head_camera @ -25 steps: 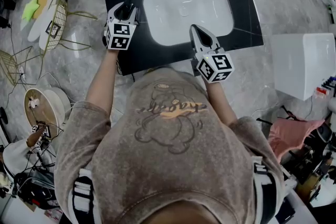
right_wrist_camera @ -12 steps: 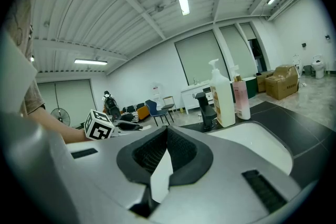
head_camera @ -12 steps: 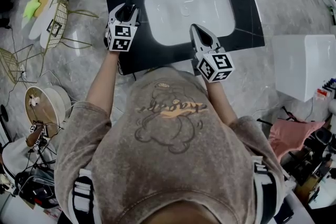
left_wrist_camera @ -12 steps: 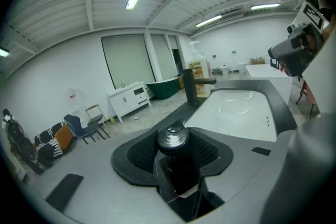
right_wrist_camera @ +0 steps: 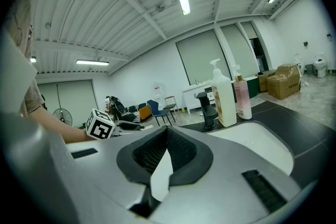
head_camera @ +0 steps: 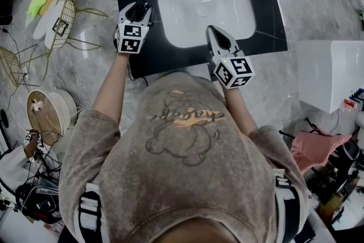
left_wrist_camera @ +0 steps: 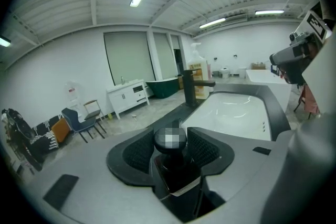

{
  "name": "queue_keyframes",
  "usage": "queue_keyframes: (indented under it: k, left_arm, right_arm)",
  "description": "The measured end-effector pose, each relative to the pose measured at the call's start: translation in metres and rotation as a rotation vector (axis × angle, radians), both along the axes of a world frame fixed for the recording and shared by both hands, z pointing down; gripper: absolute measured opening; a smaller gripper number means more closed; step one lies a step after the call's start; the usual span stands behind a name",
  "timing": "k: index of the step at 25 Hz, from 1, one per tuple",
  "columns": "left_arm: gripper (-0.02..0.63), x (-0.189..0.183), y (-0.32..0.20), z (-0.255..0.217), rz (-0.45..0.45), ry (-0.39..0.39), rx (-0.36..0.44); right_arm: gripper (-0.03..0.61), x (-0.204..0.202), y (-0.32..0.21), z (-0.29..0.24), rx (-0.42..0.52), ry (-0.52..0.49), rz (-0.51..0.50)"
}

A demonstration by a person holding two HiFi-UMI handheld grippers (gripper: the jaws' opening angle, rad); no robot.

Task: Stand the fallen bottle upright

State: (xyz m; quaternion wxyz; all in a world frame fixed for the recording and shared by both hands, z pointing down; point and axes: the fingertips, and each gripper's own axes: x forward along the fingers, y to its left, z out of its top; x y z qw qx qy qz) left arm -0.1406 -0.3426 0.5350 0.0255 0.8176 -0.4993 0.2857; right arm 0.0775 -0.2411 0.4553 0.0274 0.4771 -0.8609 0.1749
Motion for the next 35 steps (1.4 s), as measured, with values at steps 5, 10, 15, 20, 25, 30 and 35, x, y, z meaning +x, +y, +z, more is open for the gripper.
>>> queue_keyframes:
  k: [5, 10, 15, 20, 25, 30, 35]
  left_arm:
    - [0.193, 0.001, 0.004, -0.015, -0.017, 0.053, 0.012]
    - [0.193, 0.002, 0.019, -0.043, -0.034, 0.114, 0.043]
    - [0.193, 0.005, 0.035, -0.071, -0.055, 0.202, 0.061]
    - [0.193, 0.002, 0.056, -0.093, -0.086, 0.274, 0.078]
    - [0.193, 0.000, 0.081, -0.107, -0.112, 0.353, 0.093]
    - [0.196, -0.006, 0.109, -0.115, -0.152, 0.399, 0.107]
    - [0.196, -0.016, 0.131, -0.114, -0.214, 0.438, 0.112]
  right_arm:
    - [-0.003, -0.003, 0.000, 0.002, -0.002, -0.006, -0.029]
    - [-0.003, -0.011, 0.006, 0.001, 0.003, -0.009, -0.070]
    - [-0.003, -0.018, 0.008, -0.001, 0.009, -0.012, -0.116]
    - [-0.003, -0.029, 0.012, -0.003, 0.012, -0.013, -0.163]
    - [-0.003, -0.042, 0.015, -0.005, 0.021, -0.010, -0.210]
    - [-0.003, -0.057, 0.012, -0.010, 0.032, -0.007, -0.260]
    - [-0.003, -0.070, 0.013, -0.013, 0.033, -0.005, -0.293]
